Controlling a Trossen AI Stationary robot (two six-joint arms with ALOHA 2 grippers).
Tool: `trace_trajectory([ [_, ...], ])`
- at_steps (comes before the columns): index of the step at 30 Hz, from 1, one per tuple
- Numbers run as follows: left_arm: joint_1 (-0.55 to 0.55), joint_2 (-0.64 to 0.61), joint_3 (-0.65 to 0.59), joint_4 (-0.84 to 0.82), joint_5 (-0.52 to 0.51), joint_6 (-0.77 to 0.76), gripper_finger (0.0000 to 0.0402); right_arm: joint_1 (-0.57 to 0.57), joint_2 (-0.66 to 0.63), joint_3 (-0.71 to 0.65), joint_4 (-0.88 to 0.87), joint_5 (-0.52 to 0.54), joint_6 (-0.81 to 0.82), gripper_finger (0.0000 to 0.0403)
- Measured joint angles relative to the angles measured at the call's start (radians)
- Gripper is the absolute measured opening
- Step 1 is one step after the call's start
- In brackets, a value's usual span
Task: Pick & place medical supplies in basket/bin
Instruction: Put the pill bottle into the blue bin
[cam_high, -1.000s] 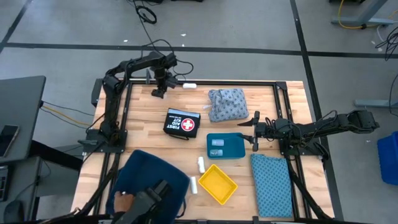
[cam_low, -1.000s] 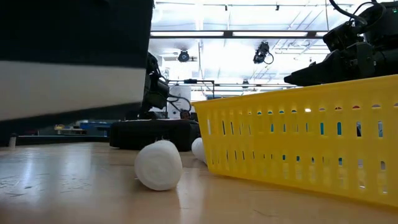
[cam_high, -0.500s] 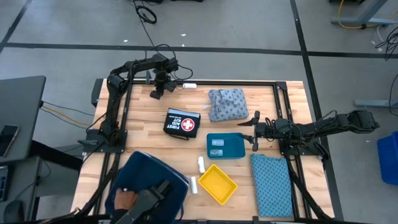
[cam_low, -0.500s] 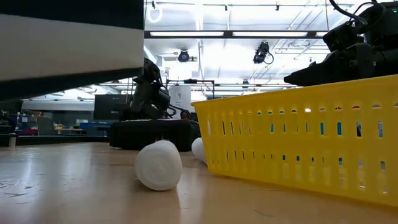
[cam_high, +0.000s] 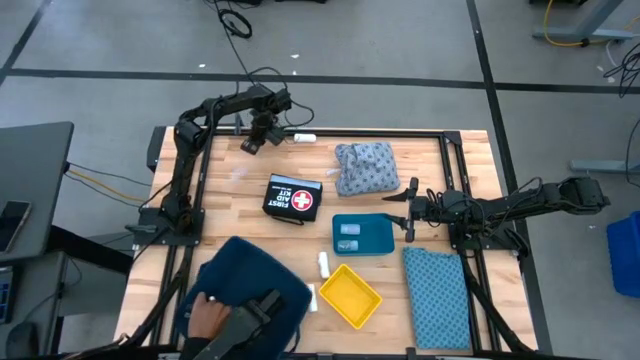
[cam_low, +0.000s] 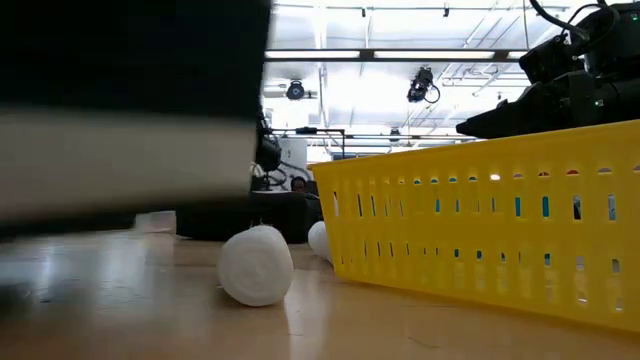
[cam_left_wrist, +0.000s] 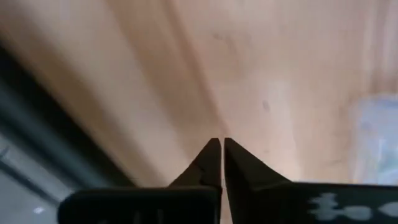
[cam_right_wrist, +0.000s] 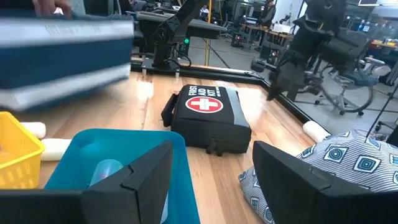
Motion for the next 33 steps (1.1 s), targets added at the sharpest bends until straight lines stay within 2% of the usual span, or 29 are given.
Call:
trace_trajectory([
  [5, -0.018, 0.0, 0.109, 0.002, 0.015, -0.019, 0.0003, 0.0, 0.0, 0.0, 0.0, 0.0, 0.001, 0.0233],
  [8, -0.026, -0.002, 0.162, 0.001, 0.102, -0.06, 0.0003, 0.0, 0.0, 0.0, 0.0, 0.0, 0.002, 0.0233],
  [11, -0.033, -0.002, 0.2, -0.001, 0.167, -0.11, 0.0002, 0.0, 0.0, 0.0, 0.0, 0.0, 0.001, 0.0233],
  [17, -0.077, -0.002, 0.319, 0.031, 0.192, -0.258, 0.0001, 0.0, 0.0, 0.0, 0.0, 0.0, 0.001, 0.0233],
  [19, -0.099, -0.002, 0.378, 0.034, 0.233, -0.311, 0.0001, 0.0, 0.0, 0.0, 0.0, 0.0, 0.001, 0.0233],
  [24, -0.141, -0.002, 0.53, 0.033, 0.498, -0.443, 0.0, 0.0, 0.0, 0.0, 0.0, 0.0, 0.007, 0.0233],
  [30, -0.149, -0.021, 0.646, 0.037, 1.029, -0.578, 0.0, 0.0, 0.0, 0.0, -0.001, -0.001, 0.026, 0.0233],
  [33, -0.154, -0.048, 0.647, 0.04, 1.163, -0.582, 0.0, 0.0, 0.0, 0.0, -0.002, -0.006, 0.027, 0.0233],
])
